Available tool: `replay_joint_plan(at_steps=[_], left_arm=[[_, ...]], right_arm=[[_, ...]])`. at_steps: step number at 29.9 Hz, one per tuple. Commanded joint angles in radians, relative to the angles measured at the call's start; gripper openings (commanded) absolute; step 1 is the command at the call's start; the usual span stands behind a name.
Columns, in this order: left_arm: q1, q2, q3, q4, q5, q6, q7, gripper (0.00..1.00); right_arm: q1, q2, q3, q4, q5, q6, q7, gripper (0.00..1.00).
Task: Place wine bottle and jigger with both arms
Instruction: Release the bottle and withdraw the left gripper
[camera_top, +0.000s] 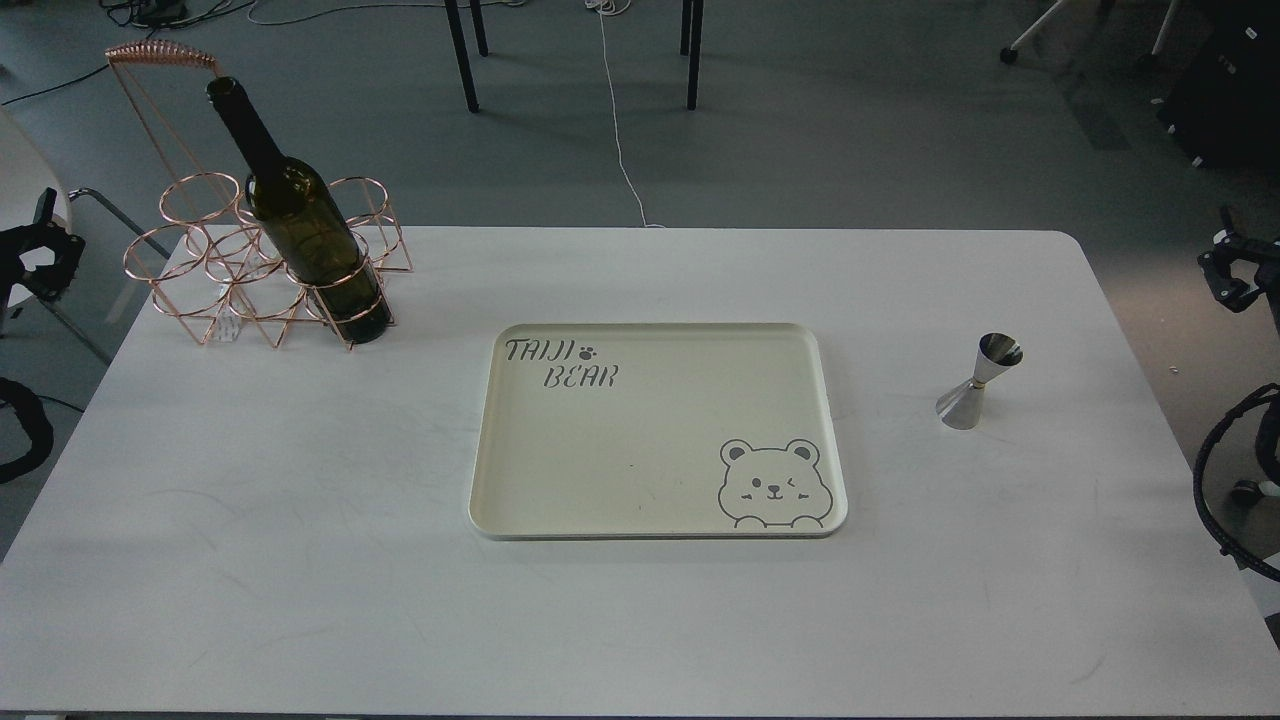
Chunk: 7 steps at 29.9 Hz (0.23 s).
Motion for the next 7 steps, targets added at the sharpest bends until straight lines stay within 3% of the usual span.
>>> replay_joint_plan(at_steps=[1,7], left_arm=[[0.0,-0.003,0.001,-0.003,0.002,0.007,-0.003,0.98],[-0.007,0.002,-0.002,-0.012,0.004,0.006,0.0,0.98]], right_arm=[[-0.004,0.023,0.004,-0.031,0.001,-0.015,0.0,0.99],[0.009,0.027,-0.004,-0.04,-0.007,-0.01,-0.004,0.99]])
